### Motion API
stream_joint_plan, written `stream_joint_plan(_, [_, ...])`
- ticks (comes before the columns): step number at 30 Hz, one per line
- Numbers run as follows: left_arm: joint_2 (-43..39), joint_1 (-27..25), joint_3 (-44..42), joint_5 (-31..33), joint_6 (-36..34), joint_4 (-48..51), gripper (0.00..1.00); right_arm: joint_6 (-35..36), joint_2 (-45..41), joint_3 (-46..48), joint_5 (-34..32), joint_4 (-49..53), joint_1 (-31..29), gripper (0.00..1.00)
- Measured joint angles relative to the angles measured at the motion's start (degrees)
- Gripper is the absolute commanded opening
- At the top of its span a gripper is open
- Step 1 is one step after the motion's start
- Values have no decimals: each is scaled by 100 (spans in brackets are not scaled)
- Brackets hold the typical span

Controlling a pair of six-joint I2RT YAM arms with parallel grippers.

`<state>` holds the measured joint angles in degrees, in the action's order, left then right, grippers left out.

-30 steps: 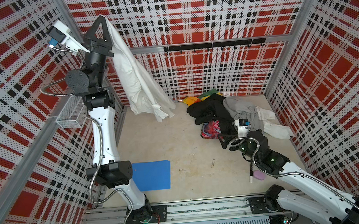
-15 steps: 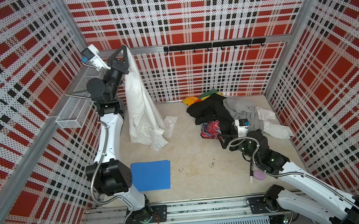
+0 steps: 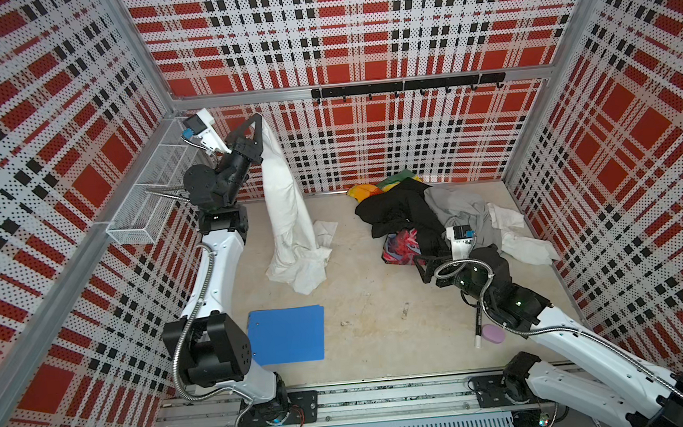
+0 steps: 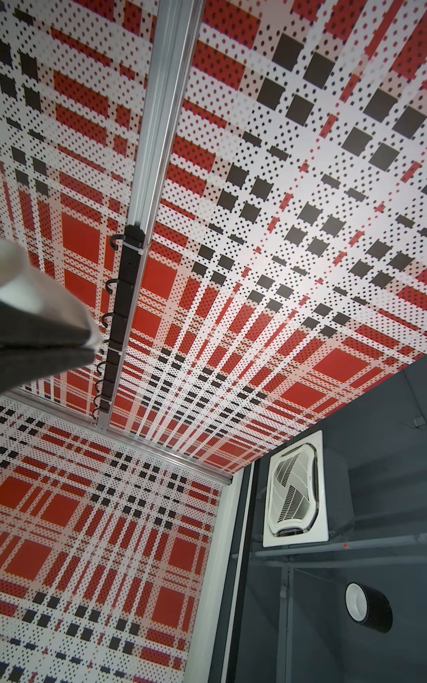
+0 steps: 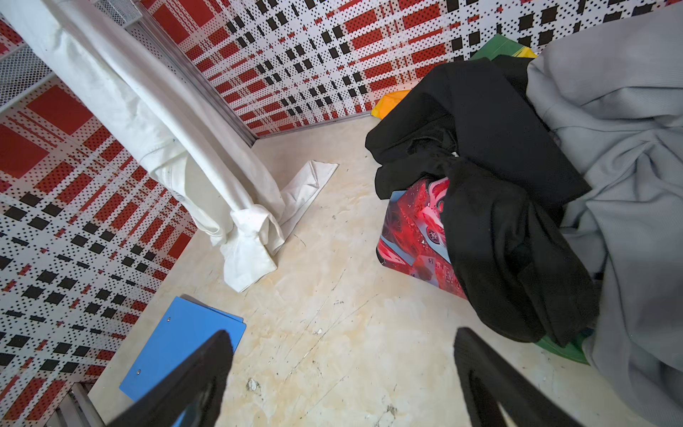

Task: Pick out a specific cloth from the pile
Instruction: 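Lower the white cloth onto the table with the left gripper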

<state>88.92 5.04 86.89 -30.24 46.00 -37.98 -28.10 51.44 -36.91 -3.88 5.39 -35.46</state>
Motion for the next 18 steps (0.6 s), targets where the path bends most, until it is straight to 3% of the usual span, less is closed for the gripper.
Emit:
stream_joint_plan(10, [-1117, -26, -1480, 116, -914, 658, 0, 2, 0, 0, -48, 9, 0, 100])
stream_joint_plan(18, [-1213, -37, -2380, 564, -1504, 1613, 0, 0, 39, 0, -50, 2, 0, 100])
